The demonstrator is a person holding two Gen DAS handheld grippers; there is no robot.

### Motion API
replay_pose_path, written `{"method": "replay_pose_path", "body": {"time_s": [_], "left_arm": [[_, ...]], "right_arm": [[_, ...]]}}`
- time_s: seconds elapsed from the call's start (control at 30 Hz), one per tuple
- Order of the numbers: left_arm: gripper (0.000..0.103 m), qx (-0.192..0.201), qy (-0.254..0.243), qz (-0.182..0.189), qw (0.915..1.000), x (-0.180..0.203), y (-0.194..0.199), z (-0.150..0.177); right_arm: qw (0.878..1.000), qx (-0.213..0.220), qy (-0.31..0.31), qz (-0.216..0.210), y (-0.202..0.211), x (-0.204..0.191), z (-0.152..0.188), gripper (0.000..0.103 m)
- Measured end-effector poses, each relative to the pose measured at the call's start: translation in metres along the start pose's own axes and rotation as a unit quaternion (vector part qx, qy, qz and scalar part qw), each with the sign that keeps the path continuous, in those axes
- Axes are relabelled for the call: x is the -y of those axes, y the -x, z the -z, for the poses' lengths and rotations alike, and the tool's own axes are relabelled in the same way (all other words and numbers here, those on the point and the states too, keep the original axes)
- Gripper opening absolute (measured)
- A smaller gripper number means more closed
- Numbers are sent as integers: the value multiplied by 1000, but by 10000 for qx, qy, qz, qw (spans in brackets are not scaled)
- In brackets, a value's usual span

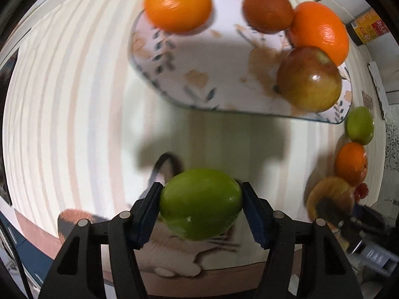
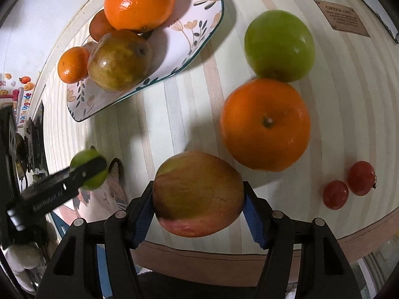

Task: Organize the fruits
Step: 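Grasp the green apple with the left tool while the right tool grasps the red-yellow apple, then set the green apple on the plate with the left tool while the right tool sets the red apple there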

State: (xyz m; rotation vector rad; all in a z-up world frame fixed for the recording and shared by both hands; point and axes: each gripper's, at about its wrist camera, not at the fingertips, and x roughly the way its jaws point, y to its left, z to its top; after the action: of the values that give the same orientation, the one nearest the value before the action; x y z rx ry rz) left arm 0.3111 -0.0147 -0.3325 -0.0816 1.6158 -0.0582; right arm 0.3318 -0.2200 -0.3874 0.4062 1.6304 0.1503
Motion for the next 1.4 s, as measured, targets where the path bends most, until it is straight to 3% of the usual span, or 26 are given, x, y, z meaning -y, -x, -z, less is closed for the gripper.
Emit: {"method": "replay_pose_path", "body": {"time_s": [0.2, 0.37, 0.5, 0.6, 0.7, 0.77, 0.9, 1.0, 1.03, 1.07, 1.13, 1.3, 1.4], "left_arm": [[60, 23, 302, 165, 9994, -30, 4, 8], [60, 253, 731, 652, 9949, -60, 39, 0], [60, 386, 1419, 1386, 9794, -98, 62, -27], [61, 394, 1962, 1894, 9613, -107, 71, -54], [61, 338, 2280, 2150, 9490, -117, 72, -81], [61, 218, 2333, 2214, 9466, -116, 67, -94], [61, -30, 2317, 2125, 9493, -105, 54, -109], [61, -135, 2217, 2050, 9532, -94, 44, -115], [65, -126, 2145, 2009, 9558, -92, 44, -114], [80, -91, 2093, 2016, 9568, -91, 44, -116], [100, 11, 2021, 1862, 9615, -90, 47, -119], [100, 207, 1859, 1625, 9688, -90, 56, -119], [100, 460, 1621, 1144, 9790, -86, 68, -112]], "right_arm": [[9996, 139, 213, -101, 11, -20, -5, 66], [9965, 480, 282, -620, 48, -53, -32, 66], [9921, 644, 204, -1062, 68, -82, -71, 66], [9912, 603, 56, -1175, 68, -94, -103, 66], [9922, 501, -24, -1139, 59, -105, -125, 66], [9932, 415, -67, -1090, 52, -107, -134, 66], [9937, 211, -269, -1071, 37, -107, -146, 70], [9920, 247, -380, -1179, 38, -102, -148, 83], [9921, 317, -377, -1155, 43, -101, -149, 84], [9924, 371, -347, -1125, 47, -101, -149, 85], [9934, 477, -289, -1000, 56, -100, -148, 90], [9965, 793, 15, -270, 75, -99, -140, 92], [9949, 944, 267, 232, 82, -97, -131, 92]]}}
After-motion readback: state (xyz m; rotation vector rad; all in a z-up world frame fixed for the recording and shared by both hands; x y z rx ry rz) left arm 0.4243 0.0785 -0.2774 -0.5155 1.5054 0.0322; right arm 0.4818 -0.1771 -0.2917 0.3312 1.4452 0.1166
